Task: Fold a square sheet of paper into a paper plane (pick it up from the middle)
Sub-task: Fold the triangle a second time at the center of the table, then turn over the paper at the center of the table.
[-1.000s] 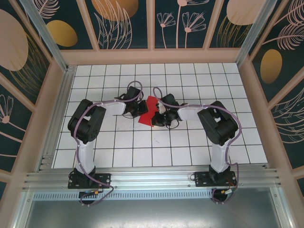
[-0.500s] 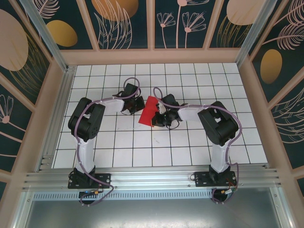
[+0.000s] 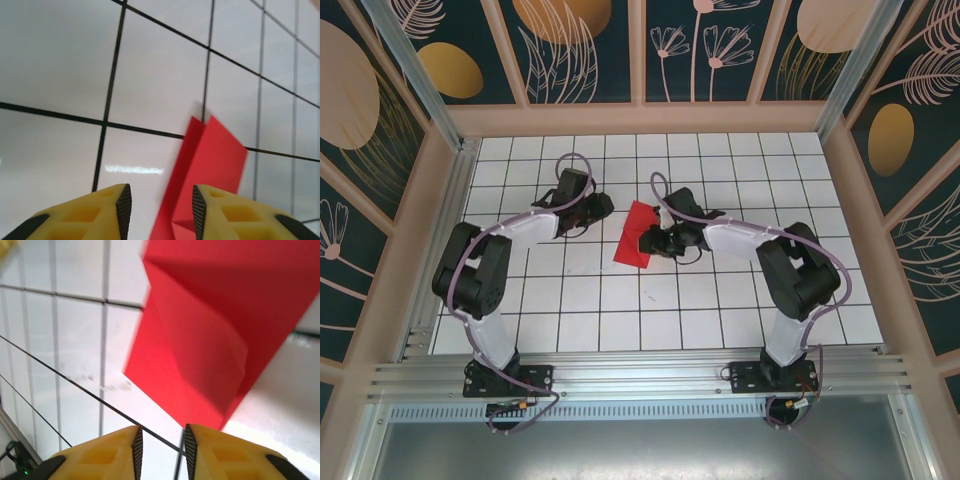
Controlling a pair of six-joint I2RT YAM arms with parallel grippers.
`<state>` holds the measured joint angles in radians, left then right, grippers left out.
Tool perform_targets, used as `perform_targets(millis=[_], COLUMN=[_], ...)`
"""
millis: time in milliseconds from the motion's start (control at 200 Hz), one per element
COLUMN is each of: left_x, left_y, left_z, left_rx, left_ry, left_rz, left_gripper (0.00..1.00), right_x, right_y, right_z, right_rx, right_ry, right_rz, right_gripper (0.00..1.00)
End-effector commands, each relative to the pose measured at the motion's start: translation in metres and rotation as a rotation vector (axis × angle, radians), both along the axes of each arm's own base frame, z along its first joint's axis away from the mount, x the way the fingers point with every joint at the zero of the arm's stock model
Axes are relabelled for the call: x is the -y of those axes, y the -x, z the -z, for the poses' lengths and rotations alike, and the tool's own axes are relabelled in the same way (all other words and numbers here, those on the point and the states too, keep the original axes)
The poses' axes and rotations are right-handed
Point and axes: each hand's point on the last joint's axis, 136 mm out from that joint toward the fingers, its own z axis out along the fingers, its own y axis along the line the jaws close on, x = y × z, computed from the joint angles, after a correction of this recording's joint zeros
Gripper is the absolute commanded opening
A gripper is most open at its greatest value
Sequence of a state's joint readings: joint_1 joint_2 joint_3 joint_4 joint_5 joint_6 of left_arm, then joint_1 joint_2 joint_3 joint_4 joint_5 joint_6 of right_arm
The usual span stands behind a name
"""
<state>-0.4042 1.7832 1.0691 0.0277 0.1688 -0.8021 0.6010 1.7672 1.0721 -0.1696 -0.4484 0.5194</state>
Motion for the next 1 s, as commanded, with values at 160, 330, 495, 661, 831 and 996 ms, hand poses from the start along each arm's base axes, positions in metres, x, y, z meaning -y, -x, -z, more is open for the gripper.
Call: perform_targets(millis=[160, 330, 495, 661, 831, 996], left_x=[0.017, 0.023, 0.034, 0.048, 0.06, 0.07], left_y=[0.048, 0.062, 0.067, 0.067, 0.066, 0.066], left_z=[-0.005, 0.003, 0.006, 0.014, 0.022, 0.029], left_rx=[0.024, 0.005, -0.004, -0.027, -0.043, -0.05], left_ry=[0.205, 0.271, 0.324, 0.343, 0.341, 0.343], left_rz=[0.107, 0.138, 0.168, 0.202, 0.237, 0.269], left_gripper=[0.49, 0.51, 0.51, 0.51, 0.51, 0.51], right_x=[0.014, 0.009, 0.019, 0.023, 0.028, 0.028], right_y=[-0.038, -0.043, -0.054, -0.056, -0.056, -0.055], right_z=[-0.008, 0.009, 0.022, 0.032, 0.041, 0.047], right_rx=[0.087, 0.06, 0.035, 0.016, -0.009, -0.024], right_ry=[0.034, 0.058, 0.074, 0.073, 0.067, 0.068], right_rz=[0.061, 0.032, 0.07, 0.082, 0.093, 0.089], right_gripper=[0.37, 0.37, 0.34, 0.22, 0.16, 0.16])
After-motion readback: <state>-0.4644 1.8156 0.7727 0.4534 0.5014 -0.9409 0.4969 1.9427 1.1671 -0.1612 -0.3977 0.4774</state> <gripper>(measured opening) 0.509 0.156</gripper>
